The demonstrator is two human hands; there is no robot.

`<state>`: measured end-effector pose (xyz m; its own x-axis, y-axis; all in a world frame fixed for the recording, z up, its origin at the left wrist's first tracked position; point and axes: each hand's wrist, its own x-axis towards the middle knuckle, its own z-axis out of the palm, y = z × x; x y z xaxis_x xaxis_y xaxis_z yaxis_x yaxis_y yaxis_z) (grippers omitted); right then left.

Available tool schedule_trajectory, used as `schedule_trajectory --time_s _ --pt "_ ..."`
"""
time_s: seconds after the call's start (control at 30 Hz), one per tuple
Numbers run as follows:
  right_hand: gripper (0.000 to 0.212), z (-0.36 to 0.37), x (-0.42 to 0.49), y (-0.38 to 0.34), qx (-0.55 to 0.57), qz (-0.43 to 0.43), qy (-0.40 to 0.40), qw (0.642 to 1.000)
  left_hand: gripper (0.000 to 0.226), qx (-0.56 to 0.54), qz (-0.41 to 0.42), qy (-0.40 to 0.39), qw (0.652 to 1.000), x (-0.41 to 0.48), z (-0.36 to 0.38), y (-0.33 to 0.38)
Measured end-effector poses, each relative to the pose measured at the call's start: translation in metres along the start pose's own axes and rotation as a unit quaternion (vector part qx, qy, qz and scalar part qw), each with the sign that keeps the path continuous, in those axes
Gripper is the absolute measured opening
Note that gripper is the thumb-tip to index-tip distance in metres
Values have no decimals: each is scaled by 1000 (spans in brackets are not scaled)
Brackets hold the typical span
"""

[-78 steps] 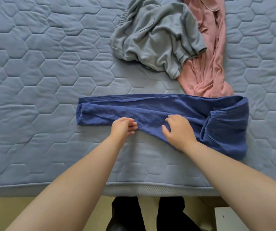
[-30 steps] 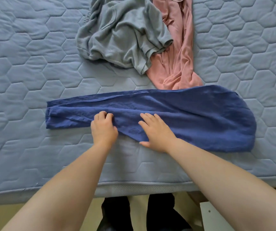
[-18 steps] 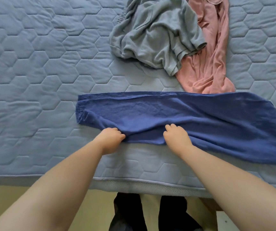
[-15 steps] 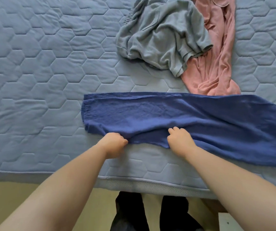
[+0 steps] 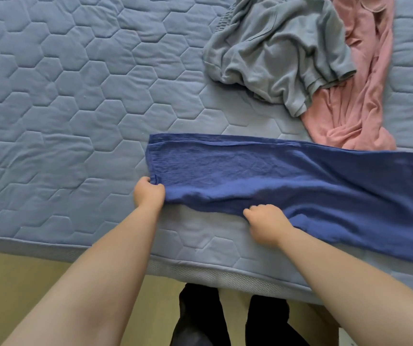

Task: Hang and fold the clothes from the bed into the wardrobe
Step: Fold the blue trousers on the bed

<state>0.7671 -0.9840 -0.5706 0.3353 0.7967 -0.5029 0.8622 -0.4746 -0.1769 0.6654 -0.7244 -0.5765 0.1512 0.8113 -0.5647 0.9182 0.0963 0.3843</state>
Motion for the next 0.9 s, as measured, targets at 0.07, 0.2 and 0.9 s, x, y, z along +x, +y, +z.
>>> schedule_trajectory --time_s 0.07,0.2,0.9 --pt "16 -13 1 -3 31 -57 71 995 17 56 38 -8 998 3 -7 -3" --pt "16 -44 47 -5 42 5 149 988 44 102 137 61 983 10 -13 0" --pt "23 -105 159 27 32 179 223 958 29 200 309 -2 930 101 -32 92"
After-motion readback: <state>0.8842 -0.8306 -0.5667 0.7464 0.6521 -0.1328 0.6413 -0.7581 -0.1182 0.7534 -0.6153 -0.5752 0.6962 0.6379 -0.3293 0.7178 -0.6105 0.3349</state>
